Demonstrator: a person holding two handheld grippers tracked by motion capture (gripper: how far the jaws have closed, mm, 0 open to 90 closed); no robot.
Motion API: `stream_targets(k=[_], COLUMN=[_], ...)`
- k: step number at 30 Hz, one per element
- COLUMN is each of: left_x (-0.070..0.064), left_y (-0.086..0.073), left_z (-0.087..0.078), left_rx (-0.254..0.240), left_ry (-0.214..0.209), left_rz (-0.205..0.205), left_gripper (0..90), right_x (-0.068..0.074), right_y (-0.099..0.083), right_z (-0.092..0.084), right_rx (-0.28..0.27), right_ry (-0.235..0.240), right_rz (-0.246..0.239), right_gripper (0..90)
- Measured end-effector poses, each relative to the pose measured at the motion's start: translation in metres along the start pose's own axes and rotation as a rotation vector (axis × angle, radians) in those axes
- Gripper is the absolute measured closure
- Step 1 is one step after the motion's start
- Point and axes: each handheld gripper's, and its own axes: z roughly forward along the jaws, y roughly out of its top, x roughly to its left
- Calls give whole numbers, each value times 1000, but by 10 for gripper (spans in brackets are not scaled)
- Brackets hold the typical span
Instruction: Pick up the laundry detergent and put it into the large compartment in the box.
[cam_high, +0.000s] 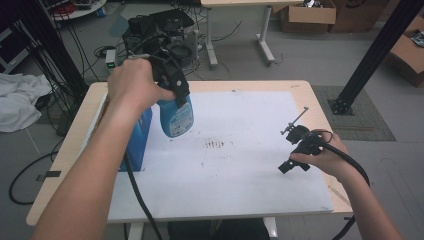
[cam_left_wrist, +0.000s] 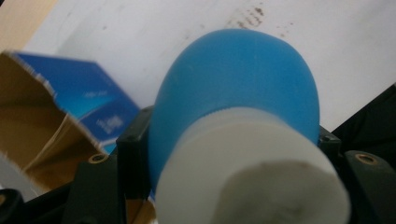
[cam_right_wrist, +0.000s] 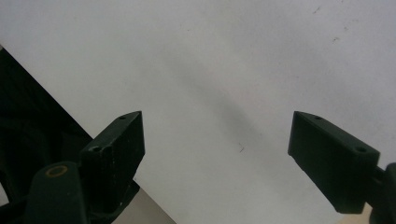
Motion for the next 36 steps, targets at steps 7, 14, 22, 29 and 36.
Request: stream_targets(k=[7, 14, 22, 29, 36], left_x=[24, 45, 77, 100, 115], left_y=[-14, -29, -50, -66, -78], left_z=[-24, -37, -49, -50, -44], left_rx=[-5, -24, -23, -34, -24], left_ry=[-7, 6, 45, 43, 74], left_rz=[-129, -273, -426, -546, -625], left_gripper=[367, 369, 369, 371, 371], right_x=[-1, 1, -2, -5, -7], right_y=[0, 0, -3, -4, -3], right_z=[-2, -7, -6, -4, -1], right_rx=[-8, -20, -21, -15, -13], right_ry=[-3, -6, -6, -3, 3], right_rz=[-2, -9, -2, 3, 1], right_gripper=[190, 191, 192, 192, 193])
